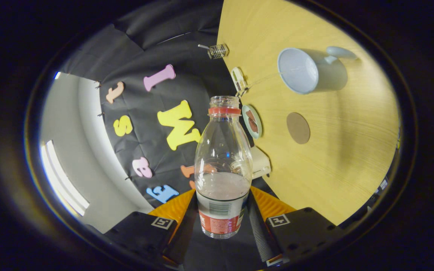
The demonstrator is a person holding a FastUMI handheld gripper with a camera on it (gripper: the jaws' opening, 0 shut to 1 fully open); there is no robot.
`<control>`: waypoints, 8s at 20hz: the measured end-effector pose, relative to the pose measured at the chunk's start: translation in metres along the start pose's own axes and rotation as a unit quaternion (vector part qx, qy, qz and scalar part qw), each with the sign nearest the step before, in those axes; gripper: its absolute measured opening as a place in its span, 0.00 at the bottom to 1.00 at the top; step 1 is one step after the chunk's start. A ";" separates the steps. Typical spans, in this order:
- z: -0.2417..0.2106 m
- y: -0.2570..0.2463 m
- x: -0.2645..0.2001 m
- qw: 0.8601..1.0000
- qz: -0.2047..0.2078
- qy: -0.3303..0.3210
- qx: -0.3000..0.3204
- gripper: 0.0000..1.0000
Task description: Take the bottle from table, then pour the juice into the cup, finally place the bottle on the coaster
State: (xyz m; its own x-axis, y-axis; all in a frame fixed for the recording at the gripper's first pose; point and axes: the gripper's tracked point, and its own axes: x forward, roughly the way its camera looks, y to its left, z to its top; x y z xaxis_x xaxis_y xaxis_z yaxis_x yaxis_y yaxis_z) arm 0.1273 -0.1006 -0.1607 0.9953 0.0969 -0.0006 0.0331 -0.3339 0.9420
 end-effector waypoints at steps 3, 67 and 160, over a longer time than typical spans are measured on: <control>0.000 0.000 0.000 1.000 -0.002 0.001 0.003 0.76; -0.010 0.000 -0.027 0.878 -0.053 0.011 -0.475 0.76; -0.065 -0.007 0.076 0.550 -0.098 -0.032 -0.828 1.00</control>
State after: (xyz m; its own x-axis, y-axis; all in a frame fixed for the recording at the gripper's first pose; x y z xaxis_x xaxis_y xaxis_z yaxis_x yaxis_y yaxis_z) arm 0.1967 -0.0299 -0.1456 0.9902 -0.0717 -0.1195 0.0642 0.9958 -0.0654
